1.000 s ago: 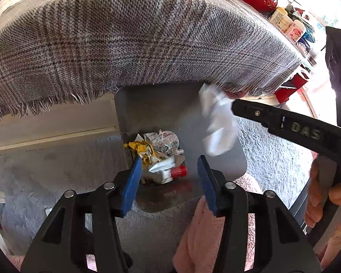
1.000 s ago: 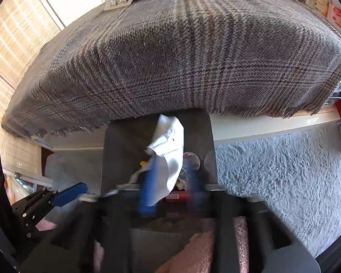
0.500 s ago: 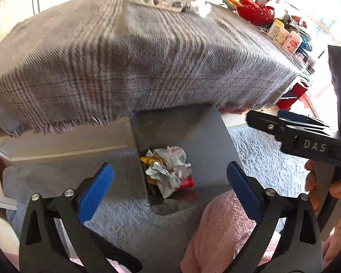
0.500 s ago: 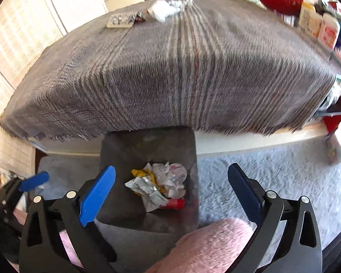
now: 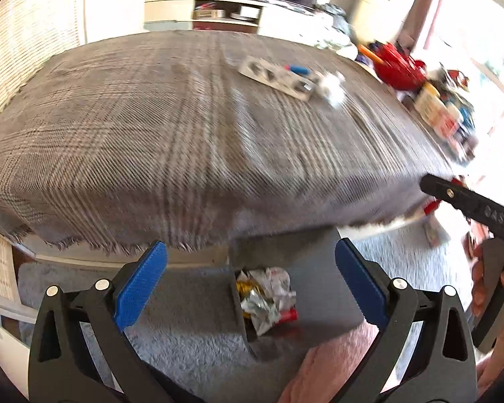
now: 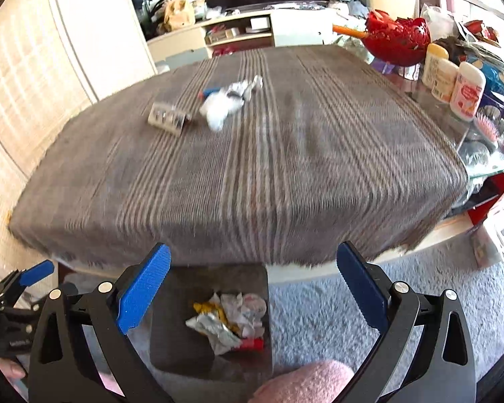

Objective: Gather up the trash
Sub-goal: 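Move both open tools back to the blister pack and plastic bag, then grasp the clear blister pack with the left tool while the right tool grasps the clear plastic bag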

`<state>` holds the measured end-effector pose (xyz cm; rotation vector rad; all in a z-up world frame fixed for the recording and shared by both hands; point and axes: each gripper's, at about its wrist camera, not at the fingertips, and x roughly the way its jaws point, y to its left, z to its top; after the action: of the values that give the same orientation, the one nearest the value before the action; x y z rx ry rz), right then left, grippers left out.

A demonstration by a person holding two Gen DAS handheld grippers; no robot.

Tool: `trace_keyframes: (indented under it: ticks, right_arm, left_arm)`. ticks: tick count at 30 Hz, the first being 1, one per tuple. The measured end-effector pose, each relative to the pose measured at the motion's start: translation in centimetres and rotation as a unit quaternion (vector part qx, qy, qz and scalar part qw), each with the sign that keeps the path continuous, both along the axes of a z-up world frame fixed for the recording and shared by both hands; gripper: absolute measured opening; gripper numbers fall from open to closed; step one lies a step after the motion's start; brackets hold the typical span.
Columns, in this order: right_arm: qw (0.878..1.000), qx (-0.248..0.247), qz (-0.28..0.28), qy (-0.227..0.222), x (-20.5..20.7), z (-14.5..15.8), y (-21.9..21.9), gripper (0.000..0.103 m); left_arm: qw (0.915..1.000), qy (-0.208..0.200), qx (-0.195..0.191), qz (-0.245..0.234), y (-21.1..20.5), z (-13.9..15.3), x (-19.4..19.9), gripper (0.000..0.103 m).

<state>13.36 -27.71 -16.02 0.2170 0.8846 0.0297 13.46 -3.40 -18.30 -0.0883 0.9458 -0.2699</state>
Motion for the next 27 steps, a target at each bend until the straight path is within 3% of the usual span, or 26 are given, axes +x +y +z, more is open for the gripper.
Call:
trace_keyframes:
  ticks: [6, 16, 21, 27]
  right_arm:
    - [1.0, 0.005, 0.002, -0.016, 3.2, 0.4, 0.1, 0.1]
    - [0.999, 0.012, 0.008, -0.045, 10.2, 1.3, 0.7, 0.099]
    - [0.999, 0.028, 0.012, -0.041, 14.1, 1.0, 1.2, 0.079]
    - [0.999, 0.029, 0.012, -0.014, 17.9, -1.0, 1.9, 0.075]
  left_arm:
    - [0.9995, -0.014, 0.021, 0.021, 0.3, 1.5, 4.7, 0.095]
    - [0.9977, -0.04, 0.054, 0.012, -1.3, 2.8, 11.6, 0.095]
    - [0.9976, -0.043, 0.054, 0.003, -2.2, 2.8, 13.8, 0.095]
    - [0.9978, -0.04, 0.052, -0.006, -3.2, 2.3, 15.7, 0.095]
